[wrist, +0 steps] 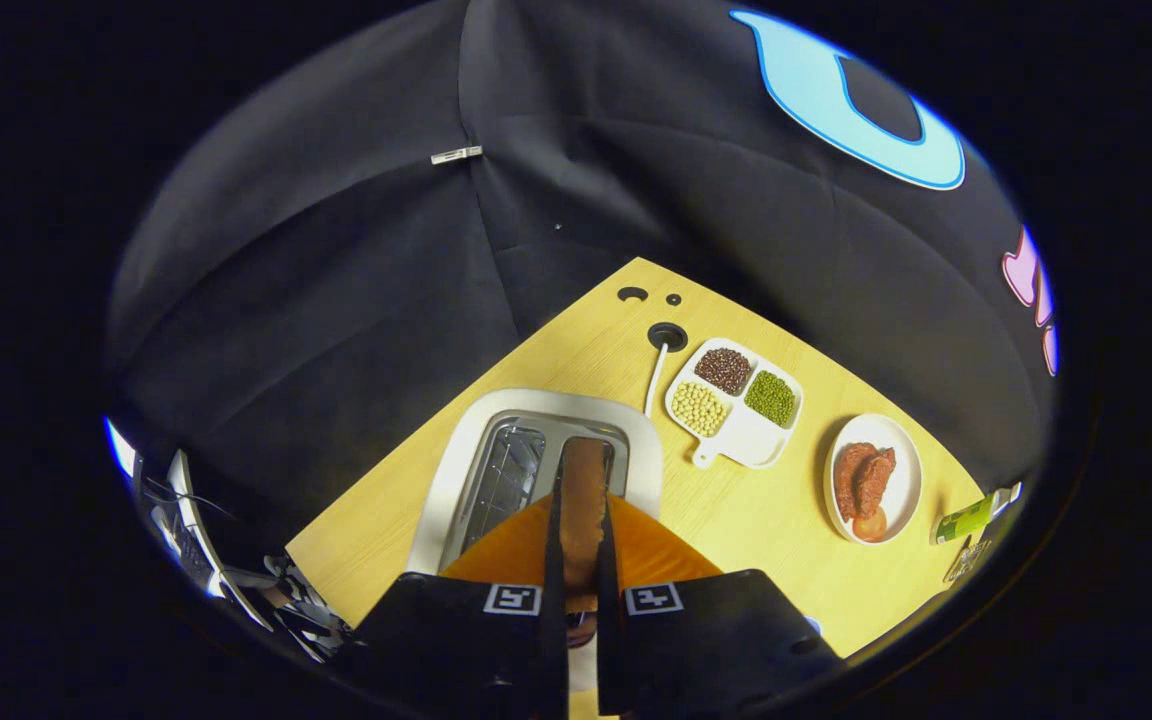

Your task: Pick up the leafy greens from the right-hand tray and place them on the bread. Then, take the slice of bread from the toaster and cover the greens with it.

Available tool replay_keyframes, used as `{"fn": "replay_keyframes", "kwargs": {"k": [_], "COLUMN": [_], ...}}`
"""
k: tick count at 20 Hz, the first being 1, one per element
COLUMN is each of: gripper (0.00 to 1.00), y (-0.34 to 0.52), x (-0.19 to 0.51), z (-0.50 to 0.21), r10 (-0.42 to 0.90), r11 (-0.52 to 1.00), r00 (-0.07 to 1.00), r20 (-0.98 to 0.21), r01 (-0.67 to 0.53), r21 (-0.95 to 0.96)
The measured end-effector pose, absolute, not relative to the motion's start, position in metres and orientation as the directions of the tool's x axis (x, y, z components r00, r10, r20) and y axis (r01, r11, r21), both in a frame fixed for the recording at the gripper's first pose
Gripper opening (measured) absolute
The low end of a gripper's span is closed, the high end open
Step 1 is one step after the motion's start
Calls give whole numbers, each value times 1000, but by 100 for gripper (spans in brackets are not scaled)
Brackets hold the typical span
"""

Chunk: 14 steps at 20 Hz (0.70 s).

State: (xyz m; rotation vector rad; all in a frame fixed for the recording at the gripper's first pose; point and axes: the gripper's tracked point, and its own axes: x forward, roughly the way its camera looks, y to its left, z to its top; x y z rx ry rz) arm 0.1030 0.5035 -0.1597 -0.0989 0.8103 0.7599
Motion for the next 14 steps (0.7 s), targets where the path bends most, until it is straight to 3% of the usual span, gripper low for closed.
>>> {"fn": "replay_keyframes", "kwargs": {"k": [14], "gripper": [13], "y": [439], "x": [101], "z": [-55], "r10": [695], "r11": [713], "r00": [538], "r20": [-478], "r01": [-605], "r21": [355]}}
